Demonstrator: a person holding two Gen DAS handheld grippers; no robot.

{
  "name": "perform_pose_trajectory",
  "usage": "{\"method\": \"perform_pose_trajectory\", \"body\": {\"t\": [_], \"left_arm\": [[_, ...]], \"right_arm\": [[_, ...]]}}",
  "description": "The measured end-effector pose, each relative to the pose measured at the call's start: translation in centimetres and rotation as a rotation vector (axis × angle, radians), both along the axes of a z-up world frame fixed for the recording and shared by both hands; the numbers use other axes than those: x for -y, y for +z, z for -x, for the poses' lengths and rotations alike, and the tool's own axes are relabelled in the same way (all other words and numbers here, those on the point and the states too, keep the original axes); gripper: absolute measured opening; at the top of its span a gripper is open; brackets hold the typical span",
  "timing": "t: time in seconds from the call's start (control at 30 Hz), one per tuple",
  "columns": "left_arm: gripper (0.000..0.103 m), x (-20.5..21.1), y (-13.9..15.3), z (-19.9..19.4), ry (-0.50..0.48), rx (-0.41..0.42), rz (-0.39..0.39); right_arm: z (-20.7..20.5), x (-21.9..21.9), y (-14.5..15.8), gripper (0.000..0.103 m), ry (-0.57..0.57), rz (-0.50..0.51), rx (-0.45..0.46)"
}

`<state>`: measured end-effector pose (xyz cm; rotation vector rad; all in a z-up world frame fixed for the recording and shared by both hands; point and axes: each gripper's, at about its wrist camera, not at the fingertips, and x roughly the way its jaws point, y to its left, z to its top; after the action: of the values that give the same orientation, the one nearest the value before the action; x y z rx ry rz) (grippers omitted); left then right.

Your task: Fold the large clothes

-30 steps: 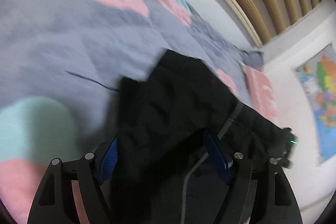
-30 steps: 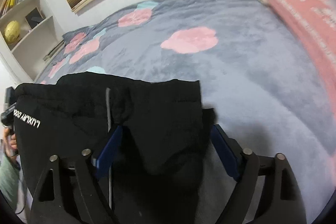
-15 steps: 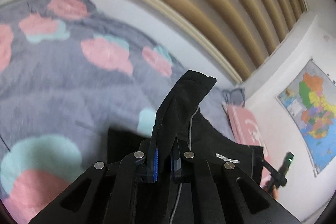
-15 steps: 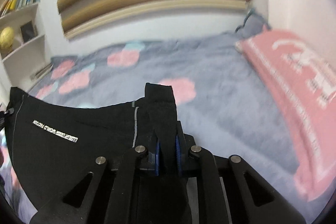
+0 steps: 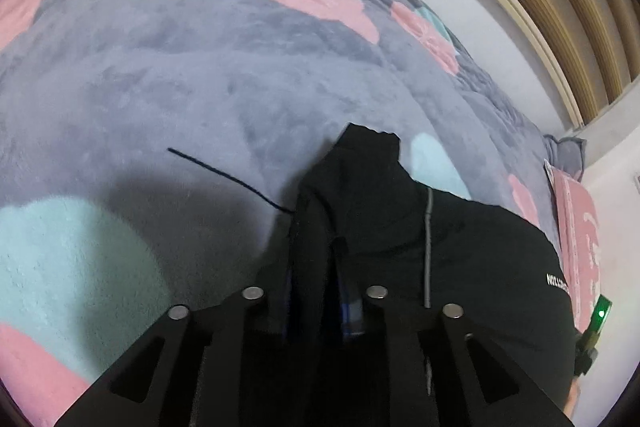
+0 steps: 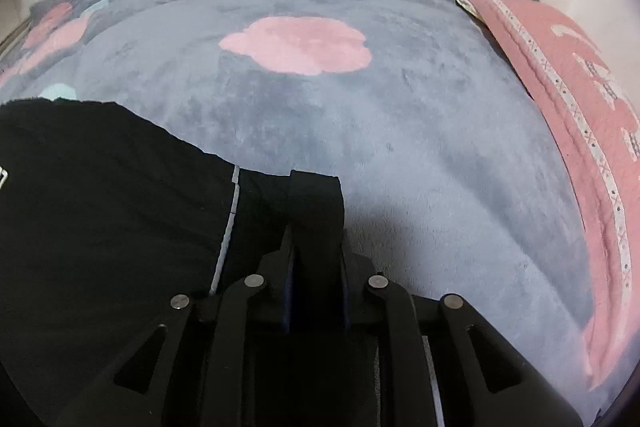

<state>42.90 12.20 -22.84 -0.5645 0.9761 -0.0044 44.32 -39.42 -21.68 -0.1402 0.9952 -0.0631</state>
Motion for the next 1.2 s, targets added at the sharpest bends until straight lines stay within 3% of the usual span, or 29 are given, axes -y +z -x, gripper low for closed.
{"method": "perform_pose_trajectory", "body": {"t": [0.03,0.17,0.27,0.33,0.37,0.4,0.43,0.53,0.6,0.7,0.77,0.9,0.97,1.07,1.2], "left_arm": [[0.047,-0.2,-0.2,-0.2,0.012,-0.026,-0.024],[0.047,-1.2,0.0,0.2,-0.005,-0.020,0.020],[0.046,-1.8,2.7,1.9,-0.021,0.032,-0.018],[0.046,-2.1,5.8,3.5,-0.026,0.103,-0.024],[0.046,-1.8,7.7,4.5,-0.041,0.140,-0.021],[0.046,-1.4,9.1,5.2,-0.064,0.168,-0.018],[0.046,-0.4,11.1,6.3,-0.107,0.208,-0.021],[0.047,3.8,14.6,8.7,-0.225,0.273,-0.050],[0.047,6.8,15.4,9.8,-0.317,0.300,-0.043],[0.047,12.1,14.7,11.4,-0.445,0.306,-0.032],[0.047,15.3,12.5,11.5,-0.494,0.266,-0.050],[0.047,18.5,5.8,10.8,-0.506,0.119,-0.104],[0.046,18.1,3.5,10.3,-0.484,0.107,-0.084],[0.046,17.3,2.8,9.9,-0.455,0.103,-0.041],[0.047,17.7,4.2,10.4,-0.473,0.110,-0.100]], "right_arm": [[0.0,0.0,0.0,0.018,0.002,0.003,0.001],[0.0,0.2,-0.1,0.028,0.009,-0.022,-0.017],[1.7,0.9,1.5,0.031,0.037,-0.085,-0.033],[3.6,0.8,3.7,0.046,0.066,-0.123,-0.006],[4.7,0.5,5.0,0.059,0.085,-0.137,0.016],[5.9,0.1,6.4,0.068,0.104,-0.148,0.048],[7.5,-0.6,8.2,0.069,0.133,-0.164,0.086],[10.4,-3.4,11.5,0.069,0.256,-0.278,0.090],[12.3,-6.7,13.3,0.069,0.313,-0.301,0.084],[13.4,-10.6,13.5,0.069,0.321,-0.297,0.060],[13.2,-12.3,12.3,0.068,0.315,-0.292,0.043],[11.8,-14.4,7.2,0.067,0.254,-0.175,-0.040],[11.5,-14.7,4.7,0.067,0.247,-0.161,-0.057],[11.2,-14.3,3.5,0.067,0.219,-0.185,-0.034],[10.9,-14.1,4.4,0.068,0.224,-0.189,-0.055]]}}
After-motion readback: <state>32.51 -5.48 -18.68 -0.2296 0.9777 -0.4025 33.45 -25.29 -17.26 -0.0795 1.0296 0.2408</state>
